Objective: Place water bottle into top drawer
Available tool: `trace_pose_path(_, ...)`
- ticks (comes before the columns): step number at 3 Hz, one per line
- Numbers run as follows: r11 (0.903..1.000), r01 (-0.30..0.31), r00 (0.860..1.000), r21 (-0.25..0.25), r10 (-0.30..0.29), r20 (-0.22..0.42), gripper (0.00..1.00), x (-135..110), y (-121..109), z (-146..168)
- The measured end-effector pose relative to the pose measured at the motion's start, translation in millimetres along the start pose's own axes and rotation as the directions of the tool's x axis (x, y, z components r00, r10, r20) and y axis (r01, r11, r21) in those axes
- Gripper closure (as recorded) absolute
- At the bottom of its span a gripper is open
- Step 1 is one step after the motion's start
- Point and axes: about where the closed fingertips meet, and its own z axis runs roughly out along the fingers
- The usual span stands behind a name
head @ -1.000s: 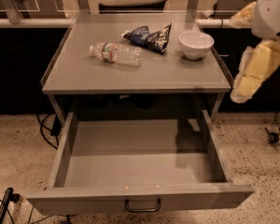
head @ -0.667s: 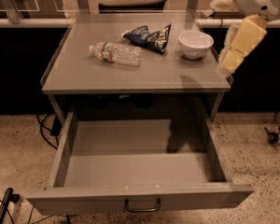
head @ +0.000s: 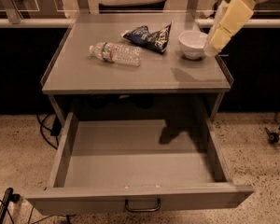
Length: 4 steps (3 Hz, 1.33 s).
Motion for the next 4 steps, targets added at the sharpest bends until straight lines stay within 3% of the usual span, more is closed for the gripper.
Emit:
trace_pose_path(1, 1.0, 0.0, 1.0, 0.0, 0.0, 0.0, 0.0, 0.1, 0.0, 0.3)
trace_pose_path(2, 0.9981, -0.028, 0.998, 0.055, 0.025, 0.054, 0.0, -3.5, -11.4, 6.0)
trace_pose_path(3, 0.9885, -0.133, 0.983, 0.072, 0.122, 0.14, 0.0, -8.3, -19.5, 49.8)
trace_pose_path(4, 0.958, -0.267, 0.943, 0.104, 0.238, 0.23, 0.0, -6.9, -35.0, 102.2)
